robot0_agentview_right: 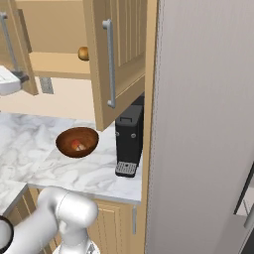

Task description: Open the cabinet. Pick the tangerine and mango from the cabinet and place them into the bowl. Then close the cabinet.

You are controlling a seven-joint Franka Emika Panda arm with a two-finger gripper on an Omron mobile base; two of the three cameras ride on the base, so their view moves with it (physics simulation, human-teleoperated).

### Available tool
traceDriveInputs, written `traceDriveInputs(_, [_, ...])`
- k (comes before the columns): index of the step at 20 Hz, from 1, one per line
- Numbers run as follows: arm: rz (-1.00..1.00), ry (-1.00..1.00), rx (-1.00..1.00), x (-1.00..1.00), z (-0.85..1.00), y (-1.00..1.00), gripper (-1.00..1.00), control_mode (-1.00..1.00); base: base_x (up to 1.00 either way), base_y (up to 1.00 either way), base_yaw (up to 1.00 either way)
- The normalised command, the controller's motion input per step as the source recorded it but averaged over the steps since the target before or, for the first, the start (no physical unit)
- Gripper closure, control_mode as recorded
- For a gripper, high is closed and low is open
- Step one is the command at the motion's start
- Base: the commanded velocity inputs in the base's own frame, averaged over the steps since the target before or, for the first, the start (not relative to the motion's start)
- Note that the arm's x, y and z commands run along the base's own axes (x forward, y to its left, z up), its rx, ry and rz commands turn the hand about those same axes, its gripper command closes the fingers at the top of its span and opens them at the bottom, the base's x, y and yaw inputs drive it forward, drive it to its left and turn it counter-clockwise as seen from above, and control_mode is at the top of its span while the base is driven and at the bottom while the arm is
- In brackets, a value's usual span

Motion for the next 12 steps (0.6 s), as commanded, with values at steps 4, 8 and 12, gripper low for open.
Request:
traceDriveInputs(4, [-0.02,0.00,0.00,1.00,-0.19,0.00,-1.00,-1.00,0.00,0.00,0.00])
traceDriveInputs(8, [0.00,0.02,0.00,1.00,-0.09,0.00,-1.00,-1.00,0.00,0.00,0.00])
traceDriveInputs(12, [0.00,0.01,0.00,1.00,-0.14,0.00,-1.00,-1.00,0.00,0.00,0.00])
